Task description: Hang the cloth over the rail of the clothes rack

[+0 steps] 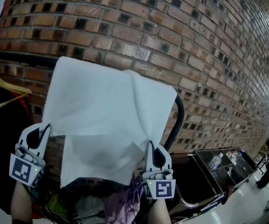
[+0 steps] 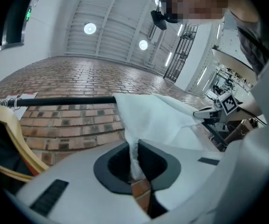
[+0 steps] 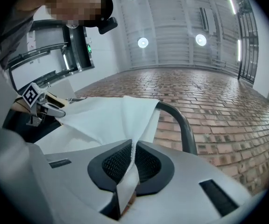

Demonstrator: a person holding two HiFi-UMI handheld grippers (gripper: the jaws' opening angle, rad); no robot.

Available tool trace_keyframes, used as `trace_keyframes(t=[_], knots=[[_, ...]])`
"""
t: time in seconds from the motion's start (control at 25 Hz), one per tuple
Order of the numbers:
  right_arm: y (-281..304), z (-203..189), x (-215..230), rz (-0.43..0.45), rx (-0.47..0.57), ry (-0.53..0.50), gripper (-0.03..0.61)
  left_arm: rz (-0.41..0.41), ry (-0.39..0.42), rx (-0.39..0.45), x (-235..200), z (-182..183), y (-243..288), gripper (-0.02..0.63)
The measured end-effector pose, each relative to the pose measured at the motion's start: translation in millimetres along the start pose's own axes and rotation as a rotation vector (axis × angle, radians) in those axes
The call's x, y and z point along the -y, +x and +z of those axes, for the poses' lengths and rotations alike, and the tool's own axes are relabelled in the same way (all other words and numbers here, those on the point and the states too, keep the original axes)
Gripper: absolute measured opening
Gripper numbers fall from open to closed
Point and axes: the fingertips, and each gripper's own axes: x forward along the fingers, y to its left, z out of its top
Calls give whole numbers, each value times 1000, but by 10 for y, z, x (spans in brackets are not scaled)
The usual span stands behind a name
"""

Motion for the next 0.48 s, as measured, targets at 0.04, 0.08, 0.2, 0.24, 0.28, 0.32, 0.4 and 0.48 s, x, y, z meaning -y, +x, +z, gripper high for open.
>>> trace_keyframes(t=[0.04,0.08,0.2,0.24,0.28,0.32,0.4,0.48], knots=[[-22,-48,-1,-4,-7,4,40,-4,-17,0,11,-46,-13,44],[-47,-97,-2,-9,-16,7,40,-7,-33,-2,25,-96,-32,44],[-155,-251,-8,-24,-55,18,40,-16,-54,-33,90,-237,-130,44],[-199,-302,-14,-27,-69,24,40,-21,-53,-51,113,-288,-174,44],[-245,-354,-25,-29,-81,30,40,-25,-58,-67,135,-338,-218,44],[-290,-405,-41,-27,-93,36,40,-30,-67,-78,156,-383,-259,44],[-374,-502,-89,-20,-116,40,40,-39,-81,-85,203,-452,-325,44],[-451,-582,-142,-9,-135,45,40,-45,-90,-98,260,-531,-385,44]])
